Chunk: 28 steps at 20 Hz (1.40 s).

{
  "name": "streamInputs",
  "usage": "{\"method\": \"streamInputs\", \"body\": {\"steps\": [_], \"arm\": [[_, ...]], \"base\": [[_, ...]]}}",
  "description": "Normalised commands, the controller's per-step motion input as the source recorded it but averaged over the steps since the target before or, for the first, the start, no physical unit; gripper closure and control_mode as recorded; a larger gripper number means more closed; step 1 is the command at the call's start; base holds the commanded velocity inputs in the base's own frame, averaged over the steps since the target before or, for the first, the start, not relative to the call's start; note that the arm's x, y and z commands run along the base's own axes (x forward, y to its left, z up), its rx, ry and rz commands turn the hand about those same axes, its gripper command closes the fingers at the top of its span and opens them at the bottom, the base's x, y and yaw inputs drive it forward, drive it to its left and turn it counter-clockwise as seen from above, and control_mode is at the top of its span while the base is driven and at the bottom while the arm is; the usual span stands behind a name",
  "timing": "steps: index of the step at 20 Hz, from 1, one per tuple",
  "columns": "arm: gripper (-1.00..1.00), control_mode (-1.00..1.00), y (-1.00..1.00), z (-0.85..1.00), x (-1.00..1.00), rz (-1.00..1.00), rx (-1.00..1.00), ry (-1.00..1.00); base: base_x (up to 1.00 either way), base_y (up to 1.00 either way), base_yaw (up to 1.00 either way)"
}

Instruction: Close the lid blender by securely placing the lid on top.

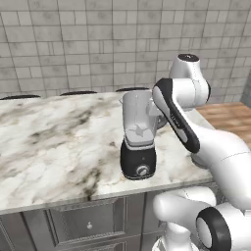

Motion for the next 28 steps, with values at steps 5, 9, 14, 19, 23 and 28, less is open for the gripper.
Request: {"method": "streamInputs", "body": {"steps": [5,9,14,19,23,28], "arm": [[-1.0,-1.0,-0.31,-0.04,-0.51,-0.06,0.02,-0.08],[-1.0,-1.0,-1.0,-0.07,-0.7,-0.41,0.16,-0.03],[-1.0,-1.0,-0.94,0.0,-0.2,-0.64,0.23,0.08],[-1.0,-1.0,-0.89,-0.19,0.0,-0.77,0.22,0.13],[-1.0,-1.0,-0.91,-0.61,0.03,-0.7,0.22,0.03],[-1.0,-1.0,-0.8,-0.76,0.25,-0.57,0.24,0.0]], "base": [[0.0,0.0,0.0],[0.0,0.0,0.0],[0.0,0.0,0.0],[0.0,0.0,0.0],[0.0,0.0,0.0],[0.0,0.0,0.0]]}}
